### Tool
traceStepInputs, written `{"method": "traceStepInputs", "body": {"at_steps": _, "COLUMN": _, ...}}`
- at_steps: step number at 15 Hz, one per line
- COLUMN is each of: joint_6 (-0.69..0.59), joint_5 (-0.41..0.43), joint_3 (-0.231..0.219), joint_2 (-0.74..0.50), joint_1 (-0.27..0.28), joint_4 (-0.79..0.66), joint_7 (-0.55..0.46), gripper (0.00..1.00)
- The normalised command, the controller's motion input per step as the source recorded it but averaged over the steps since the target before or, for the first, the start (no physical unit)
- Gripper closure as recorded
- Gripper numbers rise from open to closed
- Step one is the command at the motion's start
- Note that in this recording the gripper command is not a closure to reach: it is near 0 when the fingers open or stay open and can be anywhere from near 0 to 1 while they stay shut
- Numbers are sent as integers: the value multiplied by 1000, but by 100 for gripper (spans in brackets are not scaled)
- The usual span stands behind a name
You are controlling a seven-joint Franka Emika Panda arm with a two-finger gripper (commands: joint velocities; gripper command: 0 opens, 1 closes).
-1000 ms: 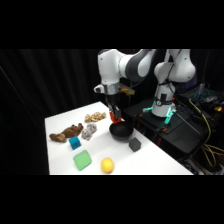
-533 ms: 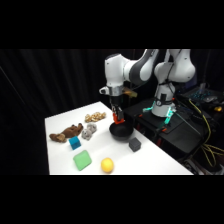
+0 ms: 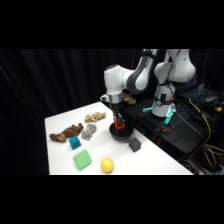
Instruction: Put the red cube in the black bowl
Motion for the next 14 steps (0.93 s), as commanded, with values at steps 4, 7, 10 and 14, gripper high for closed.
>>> {"method": "traceStepInputs", "body": {"at_steps": 4, "joint_6": -93, "joint_5": 28, "joint_3": 26, "joint_2": 1, "joint_1": -33, "joint_4": 113, "joint_7": -2, "gripper": 0}}
{"method": "traceStepInputs", "body": {"at_steps": 7, "joint_6": -267, "joint_5": -243, "joint_3": -30, "joint_2": -188, "joint_1": 42, "joint_4": 80, "joint_7": 383, "gripper": 0}}
{"method": "traceStepInputs", "body": {"at_steps": 10, "joint_6": -579, "joint_5": -174, "joint_3": -14, "joint_2": -430, "joint_1": 39, "joint_4": 114, "joint_7": 282, "gripper": 0}}
{"method": "traceStepInputs", "body": {"at_steps": 14, "joint_6": -708, "joint_5": -98, "joint_3": 16, "joint_2": -531, "joint_1": 2, "joint_4": 188, "joint_7": 170, "gripper": 0}}
